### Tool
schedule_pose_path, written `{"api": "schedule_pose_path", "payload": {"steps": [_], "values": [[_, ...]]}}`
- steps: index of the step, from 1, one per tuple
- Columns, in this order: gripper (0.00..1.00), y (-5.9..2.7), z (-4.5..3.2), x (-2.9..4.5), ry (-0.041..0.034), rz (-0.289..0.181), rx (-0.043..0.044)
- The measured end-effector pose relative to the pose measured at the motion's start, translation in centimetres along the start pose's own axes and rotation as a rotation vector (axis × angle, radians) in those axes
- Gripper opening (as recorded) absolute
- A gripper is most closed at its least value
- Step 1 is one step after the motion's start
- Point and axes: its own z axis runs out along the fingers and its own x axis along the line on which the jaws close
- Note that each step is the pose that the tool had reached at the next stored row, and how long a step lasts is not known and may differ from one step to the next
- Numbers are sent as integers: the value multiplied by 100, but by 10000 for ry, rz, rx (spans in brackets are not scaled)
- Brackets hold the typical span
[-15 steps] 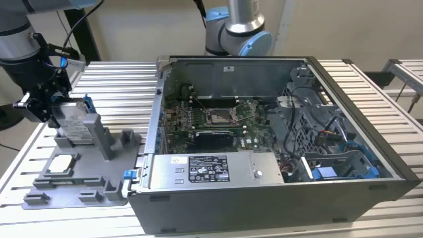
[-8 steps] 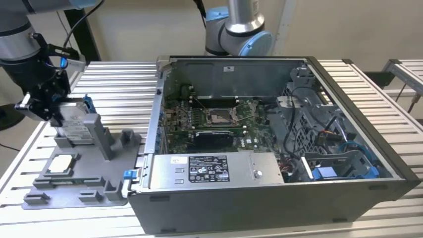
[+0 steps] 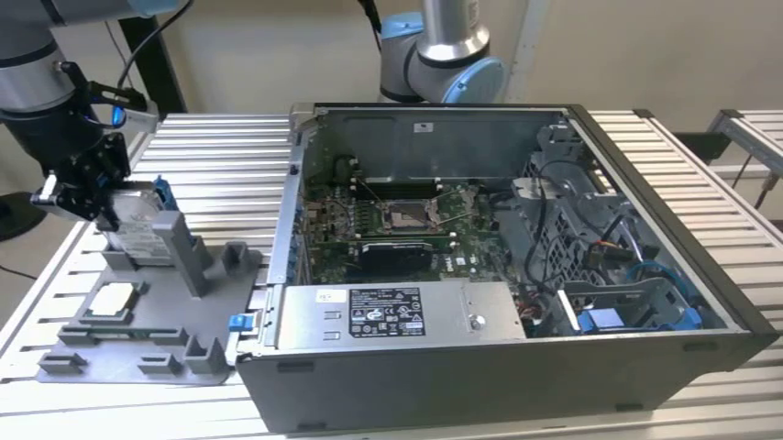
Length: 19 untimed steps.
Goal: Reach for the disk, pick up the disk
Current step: 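Pick up the disk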
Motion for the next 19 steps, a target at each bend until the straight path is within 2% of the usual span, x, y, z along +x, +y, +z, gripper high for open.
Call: {"api": "schedule_pose_path", "payload": {"steps": [19], "values": [[0,0,8,0,1,0,-1]]}}
